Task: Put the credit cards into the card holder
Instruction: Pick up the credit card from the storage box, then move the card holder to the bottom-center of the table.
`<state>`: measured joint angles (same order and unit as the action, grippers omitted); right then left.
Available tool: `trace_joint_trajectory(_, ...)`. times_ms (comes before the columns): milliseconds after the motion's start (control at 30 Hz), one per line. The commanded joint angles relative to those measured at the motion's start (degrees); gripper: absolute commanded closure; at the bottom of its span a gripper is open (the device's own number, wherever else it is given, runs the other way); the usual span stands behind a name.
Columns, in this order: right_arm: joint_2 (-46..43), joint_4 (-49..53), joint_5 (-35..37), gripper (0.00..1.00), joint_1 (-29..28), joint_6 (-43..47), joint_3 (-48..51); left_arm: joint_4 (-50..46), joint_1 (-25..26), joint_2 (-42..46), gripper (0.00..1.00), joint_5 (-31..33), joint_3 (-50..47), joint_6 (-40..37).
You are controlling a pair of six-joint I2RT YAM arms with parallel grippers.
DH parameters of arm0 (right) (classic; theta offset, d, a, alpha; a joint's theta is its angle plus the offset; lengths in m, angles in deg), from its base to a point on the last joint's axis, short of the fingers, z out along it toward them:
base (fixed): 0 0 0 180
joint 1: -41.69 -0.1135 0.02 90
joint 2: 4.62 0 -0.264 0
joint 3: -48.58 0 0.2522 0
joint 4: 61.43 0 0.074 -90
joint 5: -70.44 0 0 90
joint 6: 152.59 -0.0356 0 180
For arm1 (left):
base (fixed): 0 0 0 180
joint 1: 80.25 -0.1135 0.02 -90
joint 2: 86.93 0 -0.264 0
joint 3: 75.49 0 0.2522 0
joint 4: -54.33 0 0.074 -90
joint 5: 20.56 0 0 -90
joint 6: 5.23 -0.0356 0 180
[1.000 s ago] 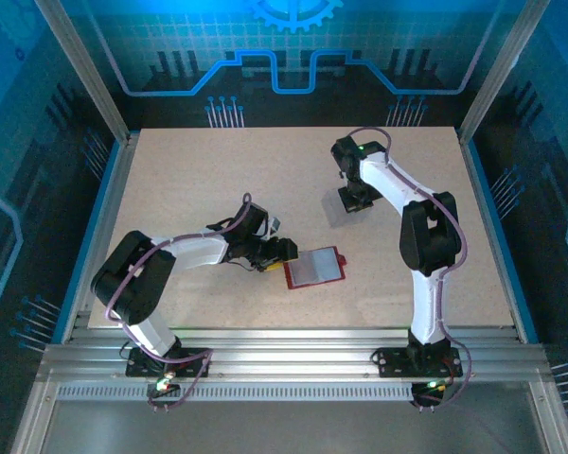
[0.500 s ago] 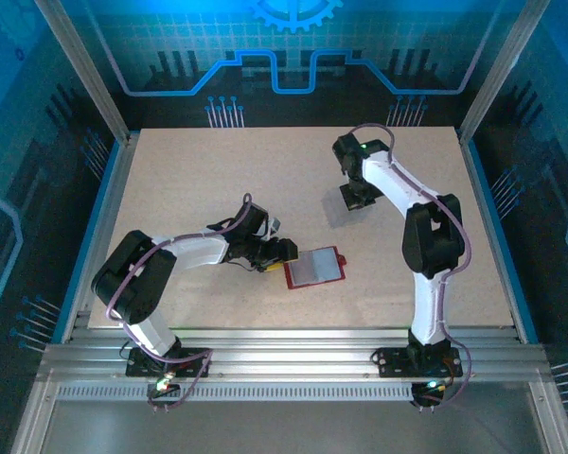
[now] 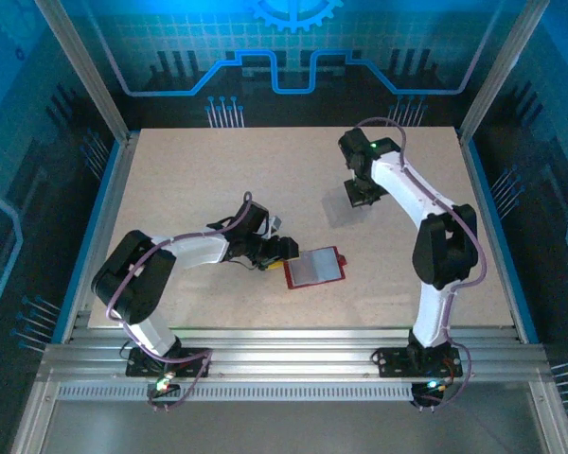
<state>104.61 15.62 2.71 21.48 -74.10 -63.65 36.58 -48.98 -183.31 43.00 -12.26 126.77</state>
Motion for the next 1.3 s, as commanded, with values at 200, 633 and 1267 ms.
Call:
trace_joint_trajectory(200,-12.25,-1.34,-3.2,1.0,-5.75,-3.3,8.69,-1.29,0.09,0.86,0.35,0.13,0.25,0.11)
trace_joint_trajectory(633,-20.64,-11.23,-17.0,1.0,-18.45,-10.64,27.43,-6.12,3.91,0.62,0.35,6.66,1.27,-0.85)
trace_joint_trajectory(1267,-15.83,-19.22,-21.16,1.0,-21.38,-14.43,35.14,-10.07,6.48,-4.47,0.45,11.23,6.45,-1.3)
